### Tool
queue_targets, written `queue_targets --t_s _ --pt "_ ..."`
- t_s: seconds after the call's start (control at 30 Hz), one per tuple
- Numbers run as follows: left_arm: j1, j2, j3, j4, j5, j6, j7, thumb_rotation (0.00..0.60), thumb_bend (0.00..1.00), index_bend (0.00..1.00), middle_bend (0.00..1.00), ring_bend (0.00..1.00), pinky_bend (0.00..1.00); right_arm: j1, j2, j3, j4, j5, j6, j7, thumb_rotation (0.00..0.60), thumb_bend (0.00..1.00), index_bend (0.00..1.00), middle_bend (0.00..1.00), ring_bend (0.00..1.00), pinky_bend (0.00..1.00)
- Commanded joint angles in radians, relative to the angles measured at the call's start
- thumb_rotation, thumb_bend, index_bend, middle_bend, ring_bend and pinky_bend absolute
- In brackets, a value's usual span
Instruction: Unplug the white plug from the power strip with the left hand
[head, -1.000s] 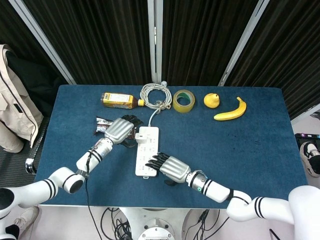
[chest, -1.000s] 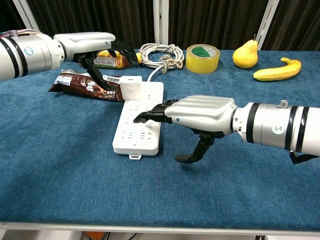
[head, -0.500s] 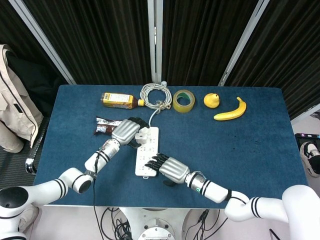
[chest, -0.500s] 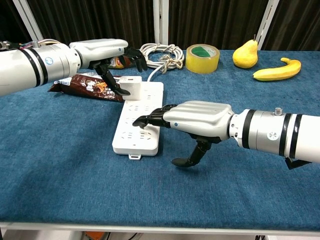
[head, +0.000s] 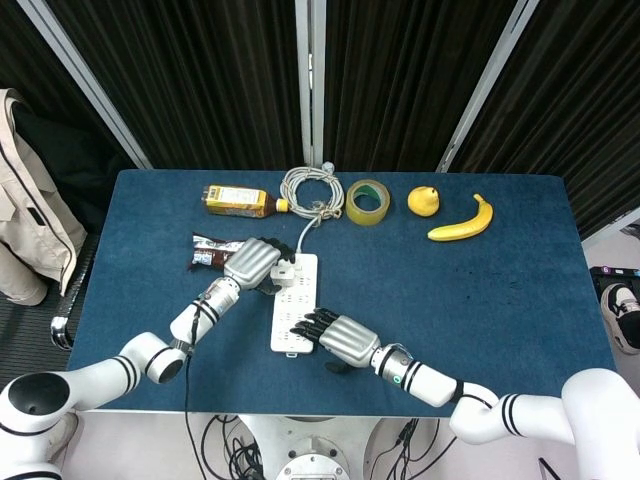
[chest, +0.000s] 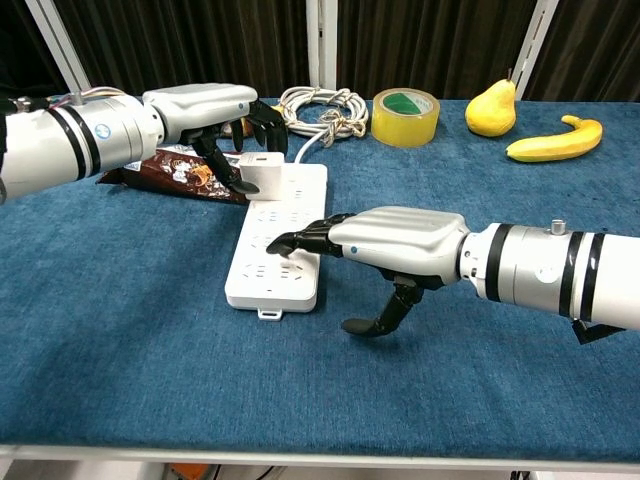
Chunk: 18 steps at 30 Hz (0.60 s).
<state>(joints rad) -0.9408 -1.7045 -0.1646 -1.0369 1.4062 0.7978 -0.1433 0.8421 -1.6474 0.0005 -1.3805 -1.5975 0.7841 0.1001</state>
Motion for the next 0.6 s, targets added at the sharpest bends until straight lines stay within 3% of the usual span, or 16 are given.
queue_targets --t_s 0.03,0.6 --pt "-0.004 -0.012 0.009 0.02 0.01 0.003 -0.022 0.6 0.22 0.39 0.38 0.29 0.4 0.001 0.001 -0.002 -0.003 0.002 0.0 0.005 0.6 0.29 0.06 0.13 0.0 0.0" --pt "-0.031 -0.046 0.039 0.087 0.052 -0.008 -0.134 0.6 0.32 0.45 0.47 0.38 0.5 0.006 0.0 -0.016 0.004 0.005 0.016 0.036 0.6 0.31 0.06 0.14 0.0 0.0"
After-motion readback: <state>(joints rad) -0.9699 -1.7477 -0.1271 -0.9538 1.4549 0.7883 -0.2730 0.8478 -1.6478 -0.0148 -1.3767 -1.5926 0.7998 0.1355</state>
